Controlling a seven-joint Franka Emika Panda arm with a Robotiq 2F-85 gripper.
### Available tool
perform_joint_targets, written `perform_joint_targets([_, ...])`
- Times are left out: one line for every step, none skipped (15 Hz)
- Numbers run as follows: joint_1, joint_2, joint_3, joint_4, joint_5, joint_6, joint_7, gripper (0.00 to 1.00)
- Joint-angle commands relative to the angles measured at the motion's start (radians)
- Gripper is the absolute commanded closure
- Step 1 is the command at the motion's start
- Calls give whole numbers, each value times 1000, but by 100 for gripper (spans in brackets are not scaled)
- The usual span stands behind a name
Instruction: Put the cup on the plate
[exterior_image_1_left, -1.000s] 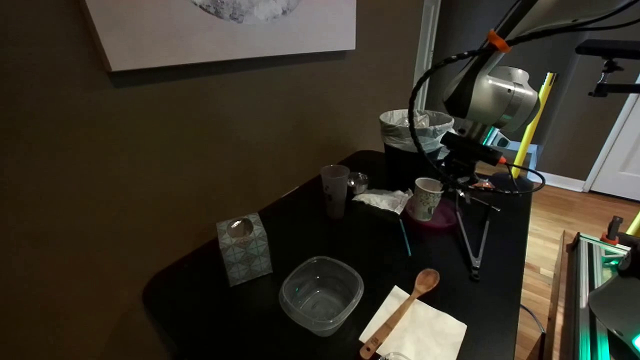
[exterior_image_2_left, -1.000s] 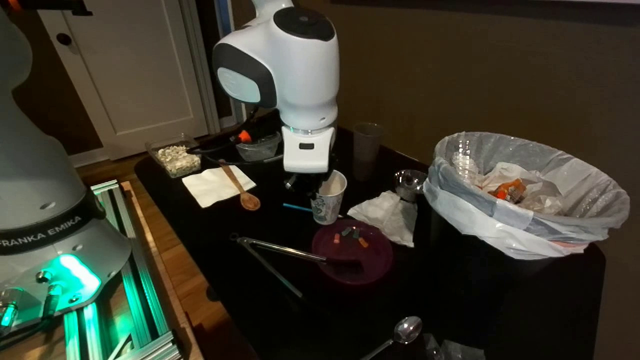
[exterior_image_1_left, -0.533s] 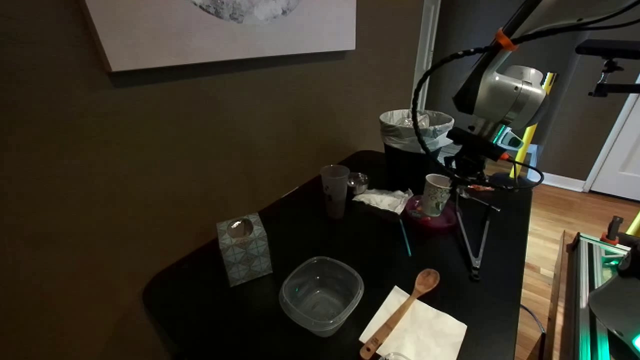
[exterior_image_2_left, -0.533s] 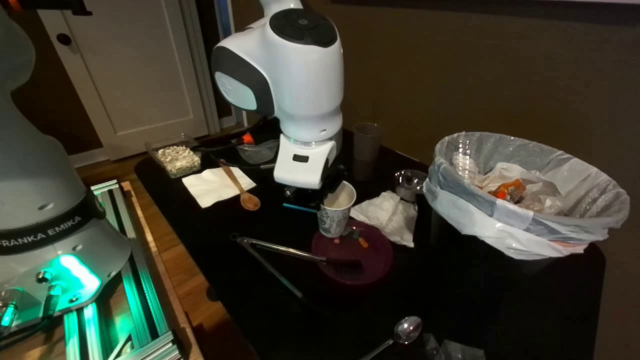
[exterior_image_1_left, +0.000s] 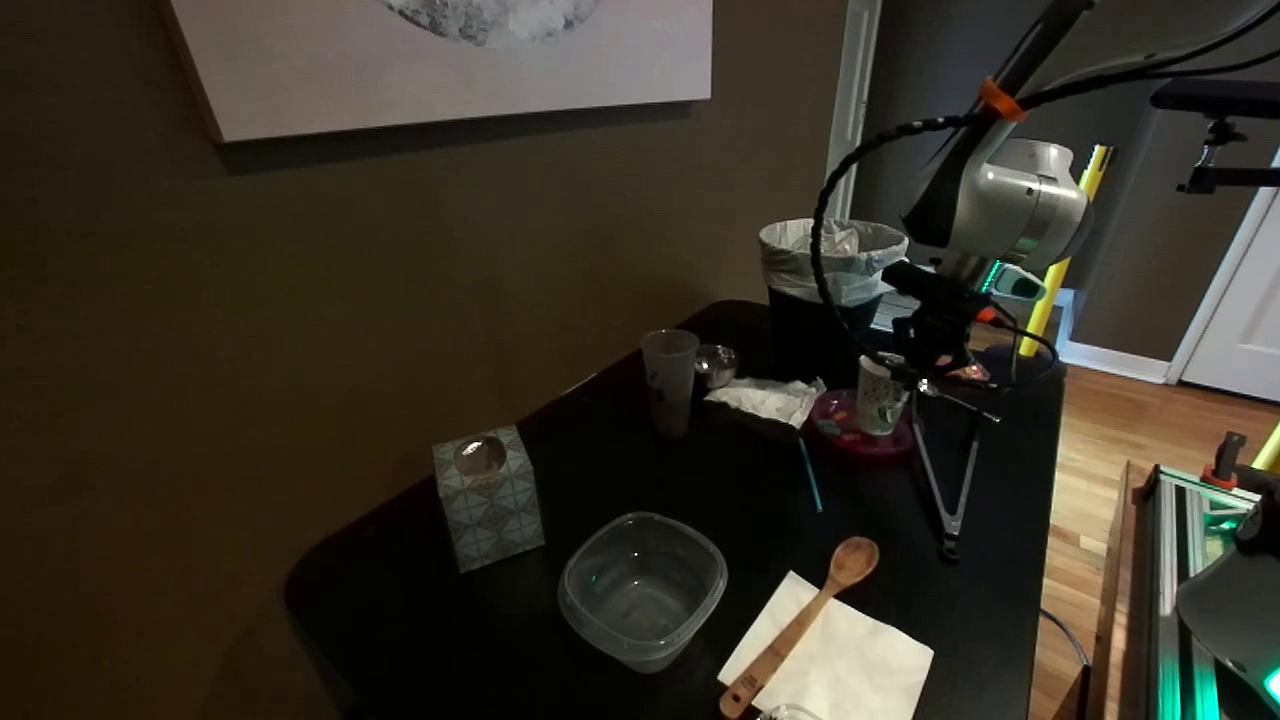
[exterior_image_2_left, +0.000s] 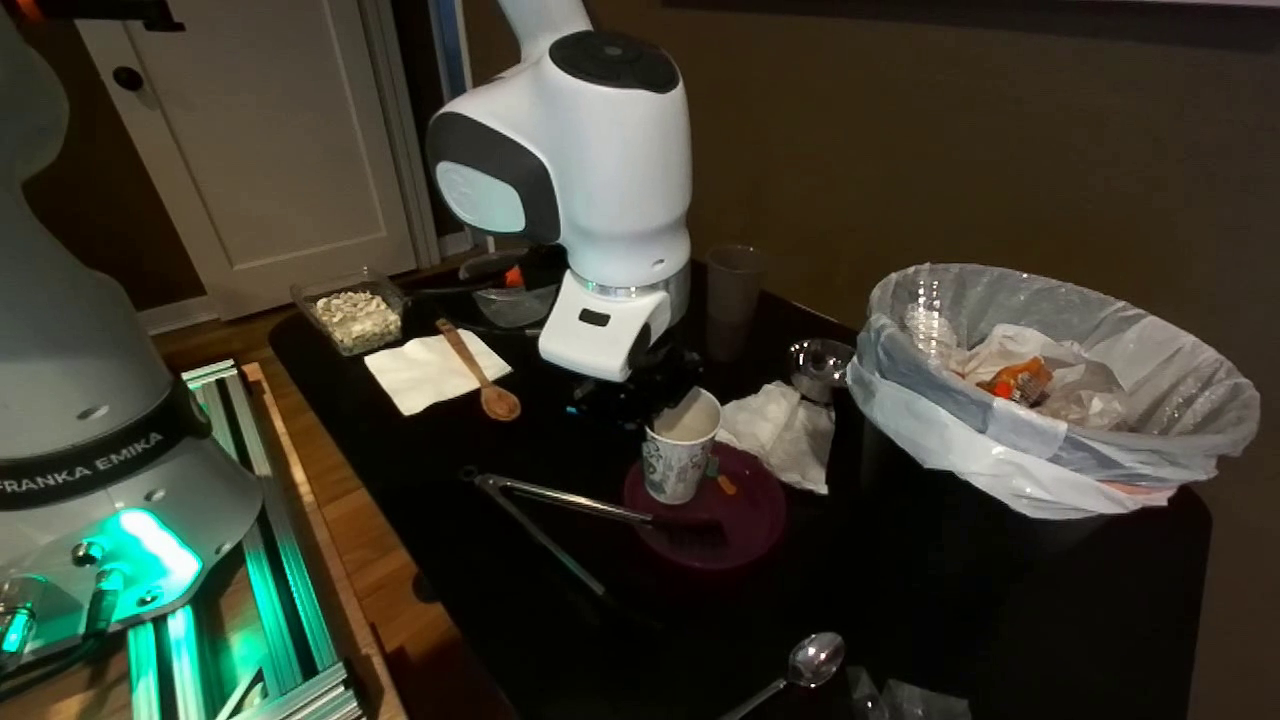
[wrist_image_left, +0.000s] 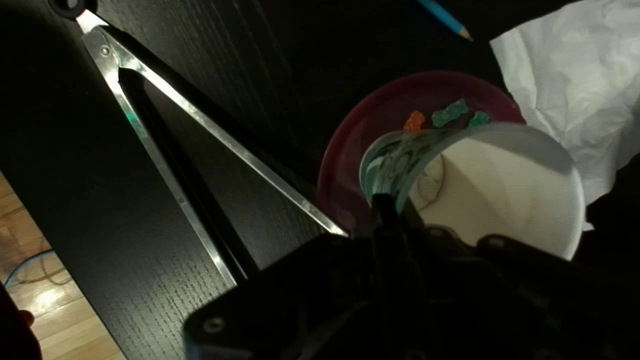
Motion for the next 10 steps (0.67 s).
perform_joint_targets([5, 30, -25, 29, -17, 10, 63, 99])
perform_joint_targets([3, 33, -29, 39, -13, 9, 63, 99])
perform_joint_targets([1, 37, -32, 52, -8, 3, 61, 99])
perform_joint_targets([1, 44, -35, 65, -8, -2, 66, 99])
perform_joint_targets([0, 50, -38, 76, -9, -6, 69, 99])
perform_joint_targets([0, 59, -40, 88, -12, -14, 72, 99])
perform_joint_targets([0, 71, -42, 99, -15, -21, 76, 99])
perform_joint_targets([-1, 77, -41, 107, -8, -26, 71, 99])
perform_joint_targets([-1, 87, -41, 114, -5, -29, 72, 99])
perform_joint_targets([-2, 97, -40, 121, -1, -33, 70, 99])
